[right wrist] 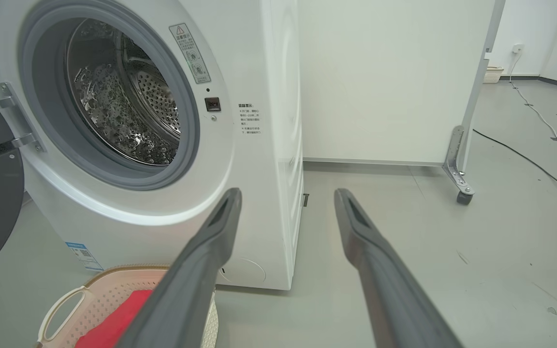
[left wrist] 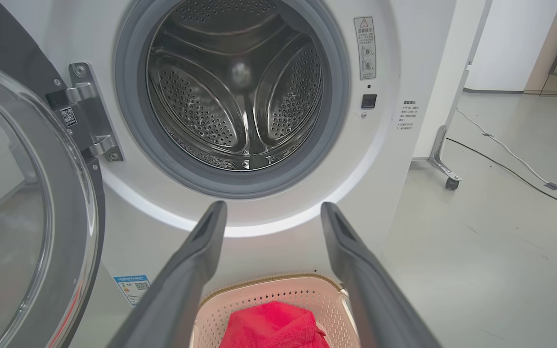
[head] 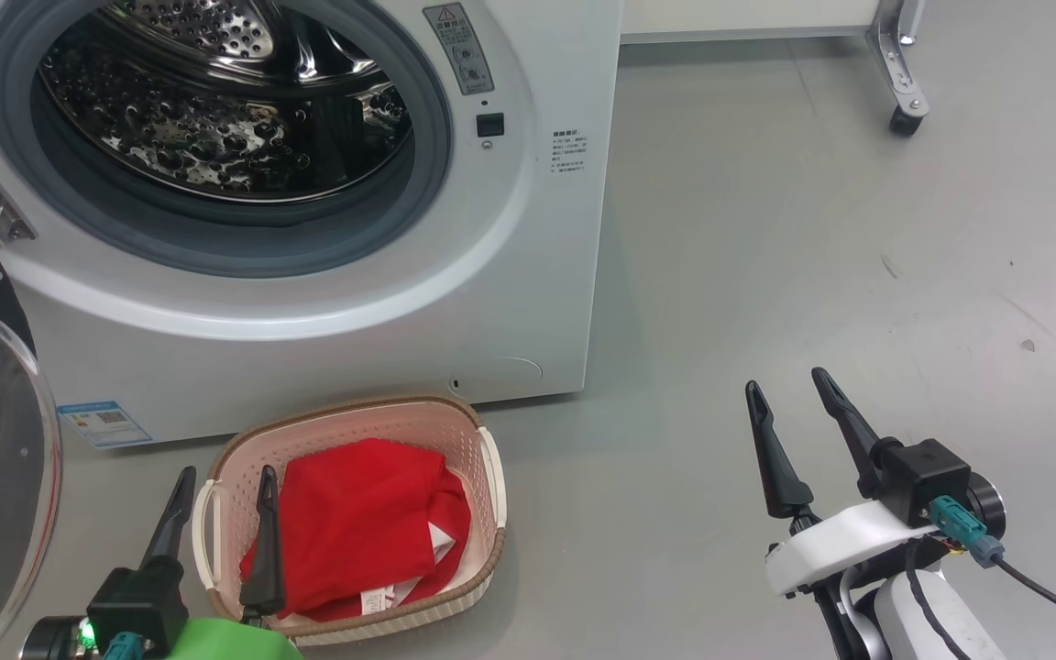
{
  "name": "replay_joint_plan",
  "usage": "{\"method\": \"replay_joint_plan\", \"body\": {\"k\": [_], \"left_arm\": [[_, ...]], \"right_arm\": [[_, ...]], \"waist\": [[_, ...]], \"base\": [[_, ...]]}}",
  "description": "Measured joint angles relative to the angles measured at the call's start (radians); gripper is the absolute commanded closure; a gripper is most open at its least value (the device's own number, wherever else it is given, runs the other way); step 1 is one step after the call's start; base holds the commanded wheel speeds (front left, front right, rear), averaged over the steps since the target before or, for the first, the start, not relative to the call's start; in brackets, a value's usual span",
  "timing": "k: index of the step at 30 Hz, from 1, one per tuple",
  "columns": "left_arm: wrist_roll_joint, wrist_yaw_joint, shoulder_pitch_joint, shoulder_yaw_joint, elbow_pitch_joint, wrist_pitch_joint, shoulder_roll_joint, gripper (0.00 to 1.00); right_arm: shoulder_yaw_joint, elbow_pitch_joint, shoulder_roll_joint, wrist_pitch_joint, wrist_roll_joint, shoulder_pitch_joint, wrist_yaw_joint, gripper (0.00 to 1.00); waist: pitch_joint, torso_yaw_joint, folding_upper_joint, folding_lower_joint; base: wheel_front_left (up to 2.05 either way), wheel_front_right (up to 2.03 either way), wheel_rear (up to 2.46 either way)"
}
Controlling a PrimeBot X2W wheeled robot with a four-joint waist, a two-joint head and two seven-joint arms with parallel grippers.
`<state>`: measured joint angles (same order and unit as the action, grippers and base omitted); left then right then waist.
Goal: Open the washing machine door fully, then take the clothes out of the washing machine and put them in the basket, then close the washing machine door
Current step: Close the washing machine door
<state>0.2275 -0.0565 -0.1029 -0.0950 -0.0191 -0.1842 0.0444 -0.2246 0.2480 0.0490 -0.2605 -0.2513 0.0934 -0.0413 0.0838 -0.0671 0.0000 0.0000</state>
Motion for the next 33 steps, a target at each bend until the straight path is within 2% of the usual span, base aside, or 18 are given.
{"method": "replay_joint_plan", "body": {"k": [17,33], "left_arm": [[0.001,0.002,-0.001,-0.009,0.011,0.007,0.003,0.0],[0.001,0.002,-0.002,-0.012,0.017,0.007,0.003,0.0]], "right_arm": [[-0.001,0.0,0.0,0.0,-0.001,0.0,0.0,0.0],[-0.003,0.0,0.0,0.0,-0.002,0.0,0.0,0.0]], "waist": [[0.001,0.001,0.0,0.0],[-0.001,0.002,0.0,0.0]], "base": [[-0.96,0.96,0.0],[-0.27,0.27,0.0]]}}
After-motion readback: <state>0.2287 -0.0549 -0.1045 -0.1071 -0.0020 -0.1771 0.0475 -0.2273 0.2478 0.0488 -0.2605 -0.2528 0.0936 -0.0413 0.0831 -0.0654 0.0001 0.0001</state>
